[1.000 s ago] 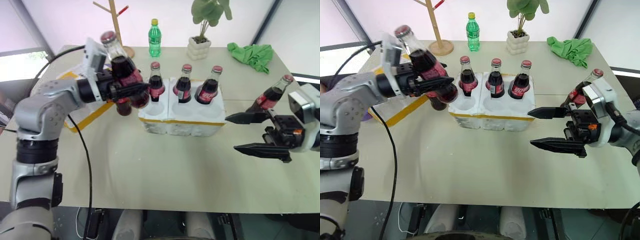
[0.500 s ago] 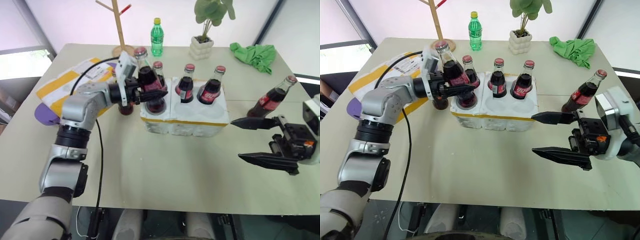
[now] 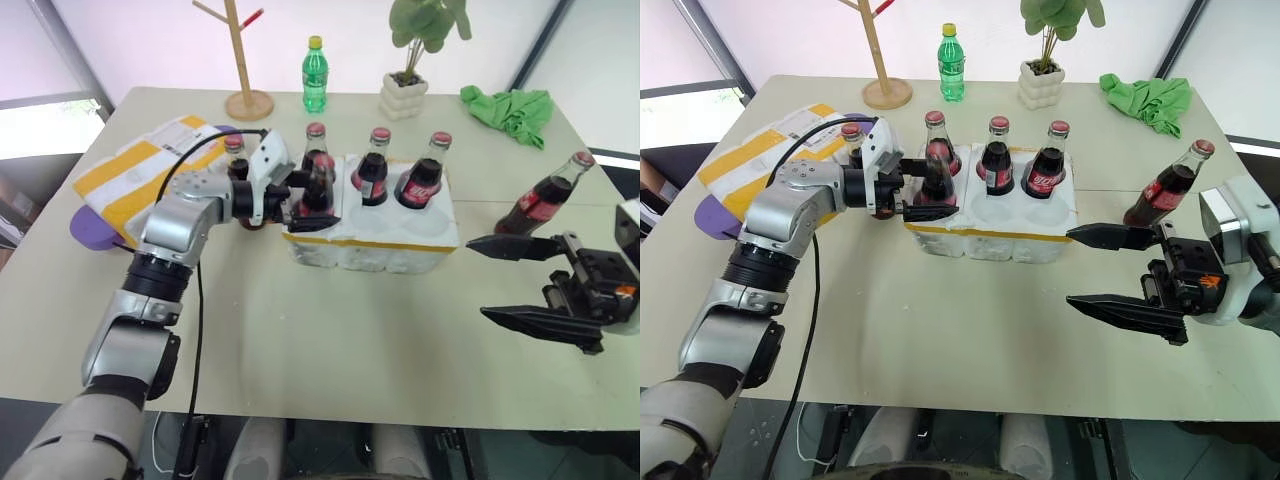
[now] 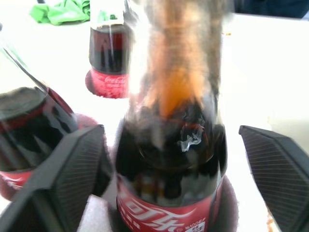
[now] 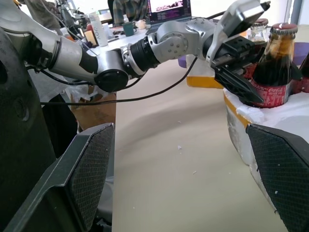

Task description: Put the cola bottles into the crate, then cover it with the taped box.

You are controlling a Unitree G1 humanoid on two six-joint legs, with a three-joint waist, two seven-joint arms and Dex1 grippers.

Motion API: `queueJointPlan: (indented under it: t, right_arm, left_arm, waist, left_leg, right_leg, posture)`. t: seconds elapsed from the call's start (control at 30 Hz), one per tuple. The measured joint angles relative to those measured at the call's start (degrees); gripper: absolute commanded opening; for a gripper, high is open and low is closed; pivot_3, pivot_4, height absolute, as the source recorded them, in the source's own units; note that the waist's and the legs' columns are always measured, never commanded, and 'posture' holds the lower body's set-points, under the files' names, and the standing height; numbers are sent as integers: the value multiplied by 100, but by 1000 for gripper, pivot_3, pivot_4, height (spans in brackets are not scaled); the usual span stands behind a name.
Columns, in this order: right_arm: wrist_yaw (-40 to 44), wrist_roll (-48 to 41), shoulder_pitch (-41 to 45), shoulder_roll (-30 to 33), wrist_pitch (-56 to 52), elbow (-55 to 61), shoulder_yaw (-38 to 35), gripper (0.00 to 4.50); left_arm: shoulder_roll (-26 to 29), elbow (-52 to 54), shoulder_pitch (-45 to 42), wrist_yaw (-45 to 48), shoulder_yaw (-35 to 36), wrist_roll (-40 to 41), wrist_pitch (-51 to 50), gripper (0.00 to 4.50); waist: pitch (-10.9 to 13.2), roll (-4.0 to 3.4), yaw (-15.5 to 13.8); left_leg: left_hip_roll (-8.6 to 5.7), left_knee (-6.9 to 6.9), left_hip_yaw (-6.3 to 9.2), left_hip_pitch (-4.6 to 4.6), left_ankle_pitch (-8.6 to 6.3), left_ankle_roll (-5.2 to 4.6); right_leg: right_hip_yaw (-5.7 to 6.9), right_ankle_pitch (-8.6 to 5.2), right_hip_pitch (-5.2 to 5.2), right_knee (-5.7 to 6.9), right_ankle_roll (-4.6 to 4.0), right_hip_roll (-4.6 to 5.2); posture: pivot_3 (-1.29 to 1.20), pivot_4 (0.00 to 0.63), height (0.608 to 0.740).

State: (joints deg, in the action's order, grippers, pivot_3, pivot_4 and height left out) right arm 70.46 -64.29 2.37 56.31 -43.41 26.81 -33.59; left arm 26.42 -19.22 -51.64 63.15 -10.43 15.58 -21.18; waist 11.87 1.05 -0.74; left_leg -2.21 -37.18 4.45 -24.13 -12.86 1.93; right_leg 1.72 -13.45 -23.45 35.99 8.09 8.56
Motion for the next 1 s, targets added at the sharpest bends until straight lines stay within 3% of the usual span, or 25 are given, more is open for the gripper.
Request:
queueJointPlan:
  t: [0.17,0.33,0.57,0.73,0.87,1.0]
  right_arm:
    - [4,-10,114,28,1,-28,9,4500]
    - [27,-9,315,117,-2,-158,60,4500]
    - [111,62,565,173,-2,-459,282,4500]
    - [266,347,806,236,71,-731,601,4500]
    - [359,617,1043,227,252,-945,900,4500]
    - [419,795,1296,218,328,-1181,1136,4500]
  left_arm:
    - [-75,64,186,-154,53,-37,37,4468]
    - [236,1200,621,-381,516,295,-489,4468]
    - [882,3113,1467,-991,1501,1019,-1551,4468]
    - [1394,4478,2862,-1514,2622,1542,-2367,4468]
    - [1453,5110,3809,-2015,3471,1716,-2613,4468]
    - [1286,5047,4216,-2625,3895,1545,-2528,4468]
  waist:
    - [0,0,5]
    - [0,0,27]
    - [0,-1,-3]
    - [0,-1,53]
    - [0,-2,14]
    - [1,0,-26]
  left_leg:
    - [0,-1,1,0,0,0]
    - [4,2,3,1,0,0]
    - [3,-2,4,8,0,0]
    - [7,3,2,10,0,0]
    - [8,1,0,15,0,0]
    - [7,-5,0,17,0,2]
  right_leg:
    - [0,0,0,0,0,0]
    - [0,0,-3,2,0,-2]
    - [1,0,7,4,0,-2]
    - [-3,0,1,5,-3,-5]
    - [-3,0,4,4,-14,-4]
    - [0,-10,16,-1,-31,-1]
  posture:
    - [0,150,740]
    - [0,150,740]
    - [0,150,740]
    - [0,150,740]
    - [0,150,740]
    - [0,150,740]
